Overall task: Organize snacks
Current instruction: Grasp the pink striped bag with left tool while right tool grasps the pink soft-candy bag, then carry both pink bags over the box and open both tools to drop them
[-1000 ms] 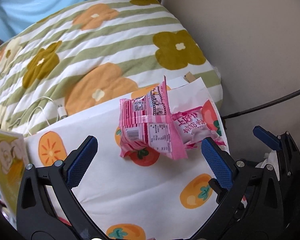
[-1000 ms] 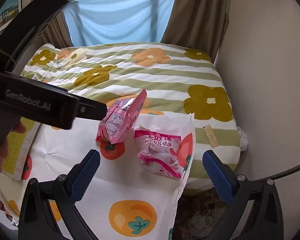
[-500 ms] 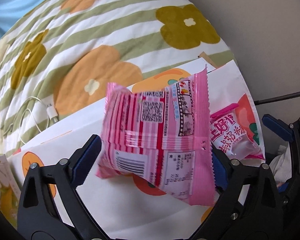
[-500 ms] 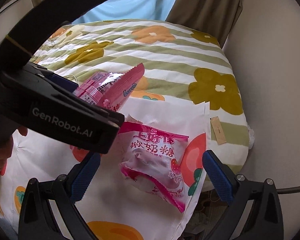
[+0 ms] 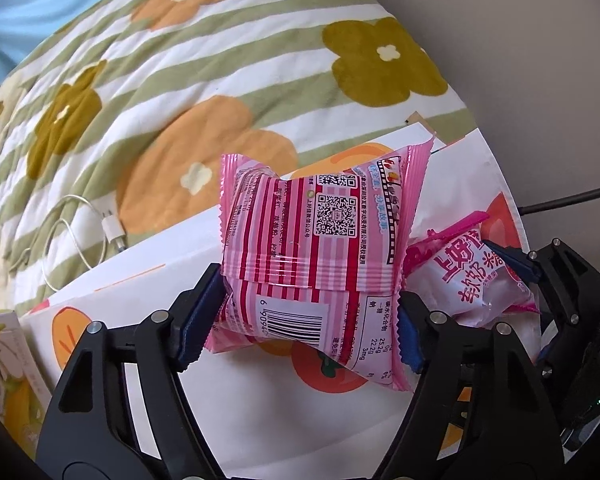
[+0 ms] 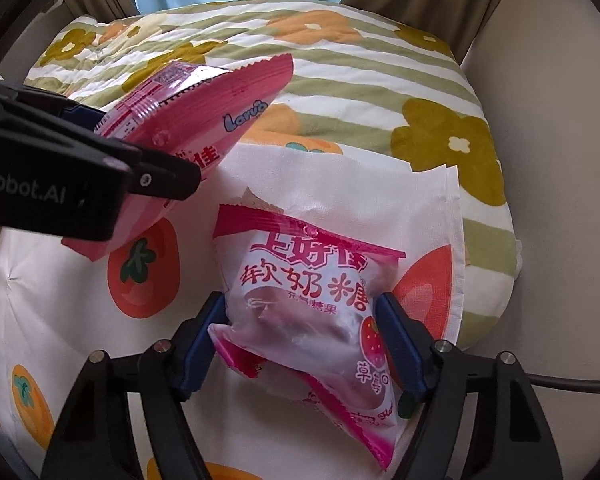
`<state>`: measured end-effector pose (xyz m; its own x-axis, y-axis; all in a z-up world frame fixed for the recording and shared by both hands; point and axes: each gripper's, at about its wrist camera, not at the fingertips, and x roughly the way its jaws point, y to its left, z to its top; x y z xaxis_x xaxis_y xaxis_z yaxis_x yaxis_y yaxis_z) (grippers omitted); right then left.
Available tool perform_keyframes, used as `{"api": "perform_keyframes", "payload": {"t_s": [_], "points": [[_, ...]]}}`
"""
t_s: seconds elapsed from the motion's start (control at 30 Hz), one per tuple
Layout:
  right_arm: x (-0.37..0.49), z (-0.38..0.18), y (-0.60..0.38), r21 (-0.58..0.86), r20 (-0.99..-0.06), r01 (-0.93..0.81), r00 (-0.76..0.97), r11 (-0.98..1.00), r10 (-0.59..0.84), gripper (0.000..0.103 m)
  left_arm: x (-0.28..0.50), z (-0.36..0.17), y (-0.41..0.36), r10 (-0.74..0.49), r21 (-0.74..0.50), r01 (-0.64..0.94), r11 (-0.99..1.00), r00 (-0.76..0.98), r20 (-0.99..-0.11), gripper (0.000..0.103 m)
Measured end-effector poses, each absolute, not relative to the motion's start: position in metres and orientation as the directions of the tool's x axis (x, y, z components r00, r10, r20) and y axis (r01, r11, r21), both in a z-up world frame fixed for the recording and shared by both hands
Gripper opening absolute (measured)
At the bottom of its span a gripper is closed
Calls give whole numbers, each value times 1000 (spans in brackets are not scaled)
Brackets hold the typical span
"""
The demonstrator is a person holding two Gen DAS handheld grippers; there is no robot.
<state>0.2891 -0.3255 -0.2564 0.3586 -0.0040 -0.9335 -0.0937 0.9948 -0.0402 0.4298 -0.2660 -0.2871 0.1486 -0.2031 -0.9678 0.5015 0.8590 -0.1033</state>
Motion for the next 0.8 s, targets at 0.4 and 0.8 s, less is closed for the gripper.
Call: {"api": "perform_keyframes", "payload": {"t_s": [0.4,0.8], "points": [[272,-234,-323,-16,-921,-96,389,995,23,55,412,-253,-246,-228,-120,454,883,191,-955,70],[255,-146,-300,4,-868,-142,490,990,74,55,368,-144,-189,-277,-138,360,923,368,-888,70]]}}
